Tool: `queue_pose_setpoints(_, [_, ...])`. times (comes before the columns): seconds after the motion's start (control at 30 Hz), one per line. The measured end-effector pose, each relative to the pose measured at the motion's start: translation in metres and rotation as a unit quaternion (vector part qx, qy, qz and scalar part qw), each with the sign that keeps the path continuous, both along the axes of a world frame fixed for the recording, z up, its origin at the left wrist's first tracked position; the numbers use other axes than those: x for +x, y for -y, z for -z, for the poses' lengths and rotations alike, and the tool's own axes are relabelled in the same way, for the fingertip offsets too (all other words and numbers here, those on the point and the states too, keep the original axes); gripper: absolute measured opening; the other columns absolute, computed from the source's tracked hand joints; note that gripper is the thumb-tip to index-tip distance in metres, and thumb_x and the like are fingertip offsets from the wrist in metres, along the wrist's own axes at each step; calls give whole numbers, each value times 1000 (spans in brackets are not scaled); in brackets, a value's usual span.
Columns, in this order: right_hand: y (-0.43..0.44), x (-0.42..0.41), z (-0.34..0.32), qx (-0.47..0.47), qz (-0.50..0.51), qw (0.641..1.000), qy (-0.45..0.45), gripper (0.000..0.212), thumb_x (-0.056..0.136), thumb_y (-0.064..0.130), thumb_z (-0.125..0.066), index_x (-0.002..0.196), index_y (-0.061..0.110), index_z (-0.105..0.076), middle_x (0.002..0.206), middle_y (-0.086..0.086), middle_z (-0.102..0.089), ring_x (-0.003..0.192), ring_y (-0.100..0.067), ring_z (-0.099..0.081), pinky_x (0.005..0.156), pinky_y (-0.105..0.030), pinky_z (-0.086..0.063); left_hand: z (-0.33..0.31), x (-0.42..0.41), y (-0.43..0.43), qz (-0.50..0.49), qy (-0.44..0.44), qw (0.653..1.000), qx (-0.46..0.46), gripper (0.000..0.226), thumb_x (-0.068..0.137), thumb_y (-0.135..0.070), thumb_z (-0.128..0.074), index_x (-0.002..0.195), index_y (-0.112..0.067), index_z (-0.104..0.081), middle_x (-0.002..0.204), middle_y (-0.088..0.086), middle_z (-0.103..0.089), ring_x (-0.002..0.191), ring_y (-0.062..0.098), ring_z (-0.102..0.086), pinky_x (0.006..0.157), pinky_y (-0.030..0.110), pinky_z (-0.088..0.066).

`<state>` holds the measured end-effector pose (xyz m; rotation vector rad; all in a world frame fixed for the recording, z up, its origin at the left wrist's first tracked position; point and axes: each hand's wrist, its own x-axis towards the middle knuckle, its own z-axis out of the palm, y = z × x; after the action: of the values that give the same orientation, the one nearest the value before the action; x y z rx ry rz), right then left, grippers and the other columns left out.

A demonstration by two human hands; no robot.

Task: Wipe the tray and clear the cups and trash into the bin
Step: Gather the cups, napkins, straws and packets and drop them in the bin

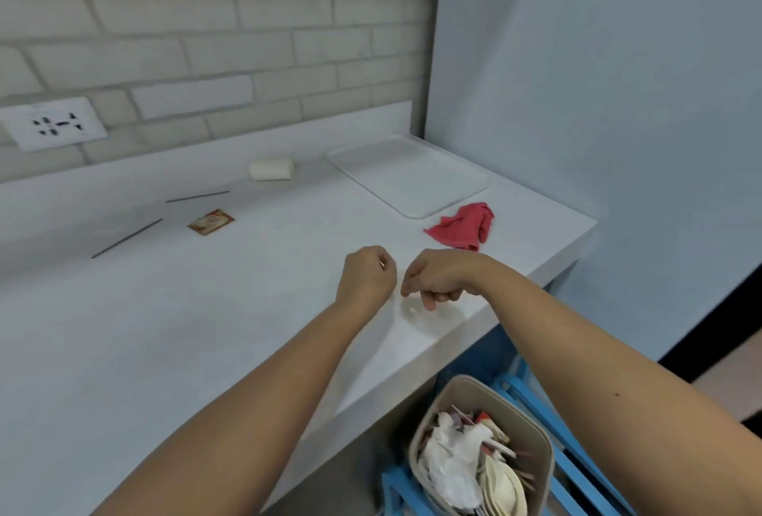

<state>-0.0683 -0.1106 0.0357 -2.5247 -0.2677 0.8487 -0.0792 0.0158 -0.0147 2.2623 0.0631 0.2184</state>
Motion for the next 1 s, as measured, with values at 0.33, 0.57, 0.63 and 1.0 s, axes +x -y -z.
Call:
queue_pose_setpoints(0.33, [-127, 46, 8, 58, -67, 995, 51, 12, 91, 15, -50, 92, 11, -61, 64, -3, -55, 51, -14, -43, 47, -20, -30, 10, 41, -168, -140, -16, 987, 77, 18, 90, -8, -46, 79, -6, -61, 76, 4, -57, 71, 19, -53, 63, 26, -40])
queue_pose_setpoints(0.57, [-209, 84, 18, 62, -96, 991, 72, 13, 89, 10, -47, 89, 12, -61, 67, 0, -53, 55, -11, -44, 48, -19, -34, 20, 57, -273, -208, -67, 970, 103, 21, 87, -3, -39, 74, -5, -55, 81, 9, -59, 70, 21, -53, 61, 28, -40])
queue_pose_setpoints(0.63, [-228, 94, 23, 63, -97, 990, 83, 17, 89, 10, -47, 91, 9, -64, 69, 3, -52, 58, -12, -46, 48, -18, -36, 23, 61, -299, -223, -78, 966, 104, 21, 86, 0, -40, 75, -5, -57, 85, 10, -60, 75, 22, -54, 63, 27, -40])
queue_pose_setpoints(1.0, [-322, 152, 52, 87, -42, 982, 161, 40, 90, 22, -56, 128, 8, -51, 131, -12, -42, 113, -26, -52, 93, -30, -45, 36, 97, -397, -295, -151, 921, 205, 36, 93, -23, -51, 123, -4, -49, 129, 14, -44, 119, 33, -39, 95, 38, -40])
